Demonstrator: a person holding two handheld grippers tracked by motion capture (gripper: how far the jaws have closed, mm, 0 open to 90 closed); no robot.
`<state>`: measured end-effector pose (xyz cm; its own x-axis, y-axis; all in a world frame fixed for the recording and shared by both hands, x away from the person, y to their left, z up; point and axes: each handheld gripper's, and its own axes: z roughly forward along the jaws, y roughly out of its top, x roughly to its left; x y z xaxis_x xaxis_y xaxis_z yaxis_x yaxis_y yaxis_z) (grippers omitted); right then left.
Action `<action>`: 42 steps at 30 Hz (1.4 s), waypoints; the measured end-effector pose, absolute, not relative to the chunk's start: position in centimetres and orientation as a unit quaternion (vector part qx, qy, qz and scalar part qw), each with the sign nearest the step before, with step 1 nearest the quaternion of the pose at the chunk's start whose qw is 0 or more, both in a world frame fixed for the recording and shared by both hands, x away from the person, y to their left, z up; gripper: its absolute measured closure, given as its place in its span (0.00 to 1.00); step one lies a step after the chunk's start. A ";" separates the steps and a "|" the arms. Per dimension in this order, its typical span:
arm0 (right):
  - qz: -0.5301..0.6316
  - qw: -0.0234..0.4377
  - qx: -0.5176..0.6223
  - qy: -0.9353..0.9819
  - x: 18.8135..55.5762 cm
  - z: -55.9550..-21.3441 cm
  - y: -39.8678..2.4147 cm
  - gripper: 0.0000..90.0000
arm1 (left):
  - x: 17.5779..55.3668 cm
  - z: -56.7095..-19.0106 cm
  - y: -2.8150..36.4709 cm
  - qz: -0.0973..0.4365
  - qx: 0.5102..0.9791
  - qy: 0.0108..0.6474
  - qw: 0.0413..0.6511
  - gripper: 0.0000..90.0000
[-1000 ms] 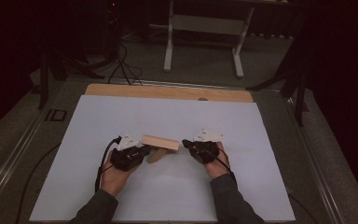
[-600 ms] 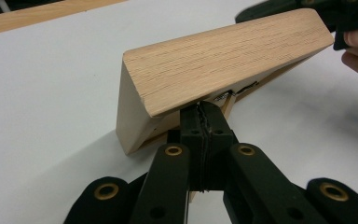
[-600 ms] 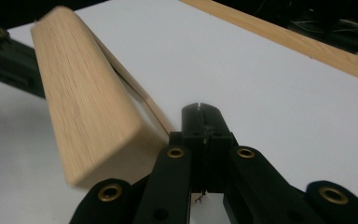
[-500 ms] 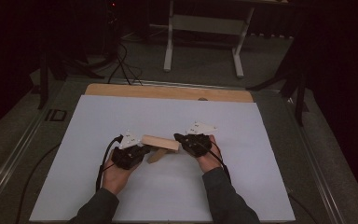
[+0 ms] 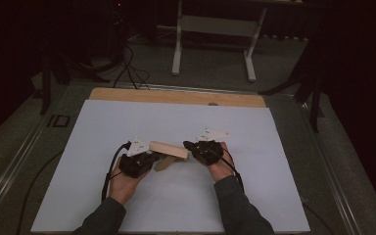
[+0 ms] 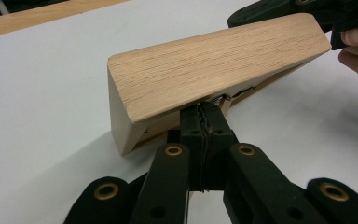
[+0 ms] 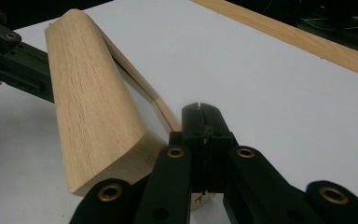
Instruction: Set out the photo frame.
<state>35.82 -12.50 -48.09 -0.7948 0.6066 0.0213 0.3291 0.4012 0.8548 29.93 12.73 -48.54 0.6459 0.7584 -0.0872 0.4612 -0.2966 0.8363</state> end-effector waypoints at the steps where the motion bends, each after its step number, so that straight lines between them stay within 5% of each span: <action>1: 0.468 0.148 0.284 0.824 35.8 -48.1 -12.5 1.00 | 29.9 -48.5 12.7 0.165 0.788 0.387 0.449 0.99; 42: 0.457 0.140 0.275 0.834 34.1 -48.9 -13.2 1.00 | 30.0 -48.9 10.9 0.154 0.799 0.373 0.446 0.99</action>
